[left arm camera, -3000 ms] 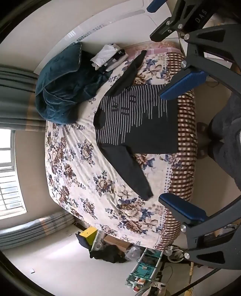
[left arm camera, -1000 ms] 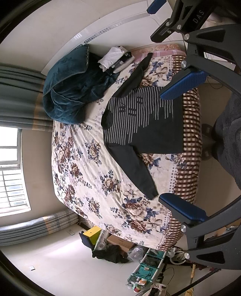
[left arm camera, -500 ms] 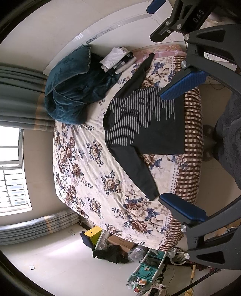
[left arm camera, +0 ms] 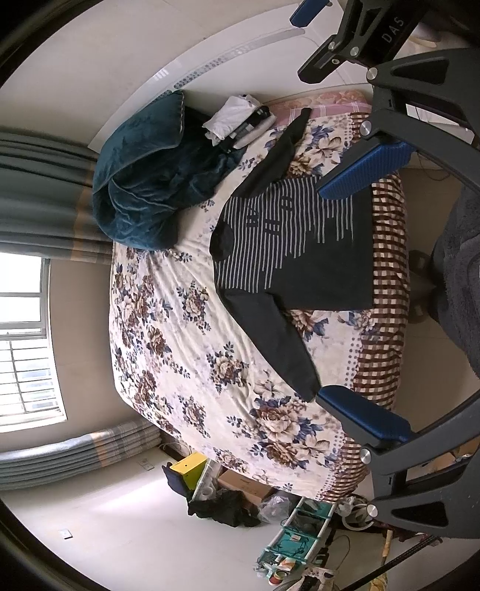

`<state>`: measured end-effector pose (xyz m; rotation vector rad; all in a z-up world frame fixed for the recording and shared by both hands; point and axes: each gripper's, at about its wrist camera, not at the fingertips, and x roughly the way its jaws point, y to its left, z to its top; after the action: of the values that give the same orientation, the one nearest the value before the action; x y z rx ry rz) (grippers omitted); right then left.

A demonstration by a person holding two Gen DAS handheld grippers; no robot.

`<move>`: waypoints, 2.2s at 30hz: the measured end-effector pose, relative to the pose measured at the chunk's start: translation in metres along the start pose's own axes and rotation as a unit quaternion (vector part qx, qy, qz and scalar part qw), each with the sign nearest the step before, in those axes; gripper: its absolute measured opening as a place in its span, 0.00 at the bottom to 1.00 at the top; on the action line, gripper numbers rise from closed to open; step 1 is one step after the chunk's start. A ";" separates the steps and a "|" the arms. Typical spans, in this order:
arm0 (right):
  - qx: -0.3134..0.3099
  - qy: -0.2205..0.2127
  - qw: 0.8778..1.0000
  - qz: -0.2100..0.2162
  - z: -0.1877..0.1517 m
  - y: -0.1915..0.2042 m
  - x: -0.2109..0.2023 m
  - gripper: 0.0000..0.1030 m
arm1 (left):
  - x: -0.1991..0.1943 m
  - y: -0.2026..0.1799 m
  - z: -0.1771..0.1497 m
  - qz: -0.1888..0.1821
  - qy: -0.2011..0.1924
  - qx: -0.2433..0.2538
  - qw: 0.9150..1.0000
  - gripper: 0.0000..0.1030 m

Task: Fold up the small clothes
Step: 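Move the right tool to the sweater's sleeve cuff and grasp it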

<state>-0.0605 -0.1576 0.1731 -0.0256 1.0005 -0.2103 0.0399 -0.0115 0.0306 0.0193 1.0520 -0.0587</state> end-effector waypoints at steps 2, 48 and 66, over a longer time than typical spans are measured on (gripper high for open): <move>0.001 0.001 1.000 0.000 -0.001 0.000 0.000 1.00 | 0.001 0.001 -0.002 -0.001 -0.001 0.000 1.000 1.00; 0.554 0.229 0.785 -0.155 -0.212 -0.587 0.787 0.76 | 0.622 -0.259 -0.040 0.127 0.211 0.113 0.963 1.00; 0.620 0.214 0.749 -0.094 -0.256 -0.547 0.729 0.70 | 0.642 -0.259 -0.064 0.154 0.245 0.153 0.945 1.00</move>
<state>0.0155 -0.8110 -0.5085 1.2033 1.1404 -1.0824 0.2869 -0.2920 -0.5558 0.5014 1.5172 0.0713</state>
